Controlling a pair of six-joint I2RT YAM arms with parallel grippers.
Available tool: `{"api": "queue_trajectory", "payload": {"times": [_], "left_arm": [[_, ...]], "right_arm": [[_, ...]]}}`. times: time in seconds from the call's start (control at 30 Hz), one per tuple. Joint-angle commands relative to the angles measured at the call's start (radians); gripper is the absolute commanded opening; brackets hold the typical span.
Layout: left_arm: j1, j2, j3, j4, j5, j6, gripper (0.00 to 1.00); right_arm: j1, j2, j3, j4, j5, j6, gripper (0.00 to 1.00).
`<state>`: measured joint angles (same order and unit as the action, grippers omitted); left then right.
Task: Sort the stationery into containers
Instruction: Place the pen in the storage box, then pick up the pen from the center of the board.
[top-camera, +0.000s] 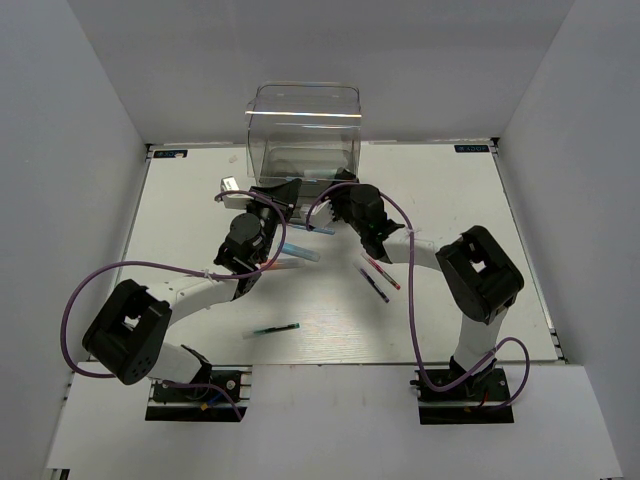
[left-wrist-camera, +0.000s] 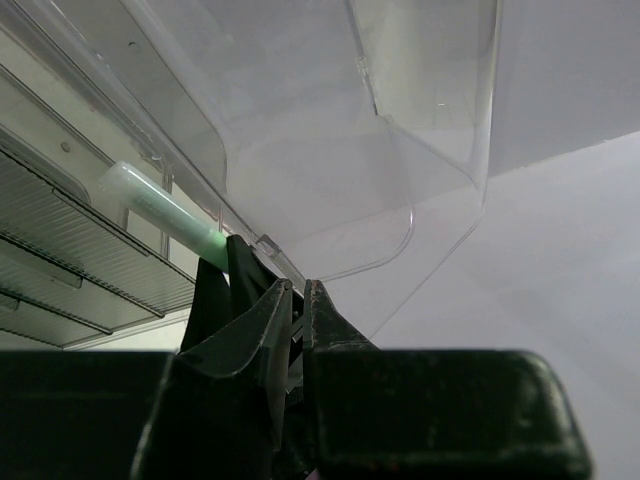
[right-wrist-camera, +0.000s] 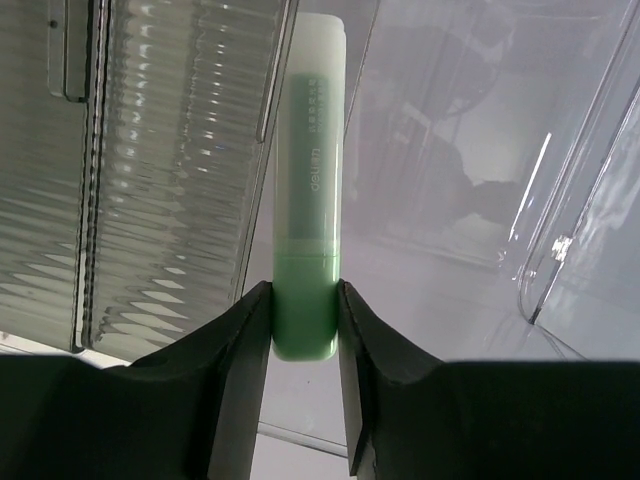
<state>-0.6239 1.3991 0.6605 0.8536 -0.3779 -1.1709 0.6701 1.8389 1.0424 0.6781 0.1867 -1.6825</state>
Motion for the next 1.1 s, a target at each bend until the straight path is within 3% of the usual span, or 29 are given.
{"api": "queue_trajectory", "payload": {"times": [0.0, 0.23, 0.57, 0.93, 1.07], "left_arm": [[-0.003, -0.025, 0.004, 0.042, -0.006, 0.001, 0.00], [-0.003, -0.015, 0.004, 0.042, -0.006, 0.001, 0.00], [-0.003, -0.015, 0.004, 0.042, -0.006, 0.001, 0.00], [-0.003, -0.015, 0.004, 0.042, -0.006, 0.001, 0.00], [-0.003, -0.015, 0.004, 0.042, -0.006, 0.001, 0.00]], "right_arm": [[-0.003, -0.015, 0.030, -0.026, 0.014, 0.006, 0.37], [-0.001, -0.030, 0.010, 0.020, -0.013, 0.012, 0.47], [-0.003, -0.098, -0.036, 0.041, -0.090, 0.104, 0.47], [-0.003, -0.303, -0.273, 0.100, -0.387, 0.245, 0.26], [-0.004, -0.368, -0.331, 0.049, -0.473, 0.286, 0.20]]}}
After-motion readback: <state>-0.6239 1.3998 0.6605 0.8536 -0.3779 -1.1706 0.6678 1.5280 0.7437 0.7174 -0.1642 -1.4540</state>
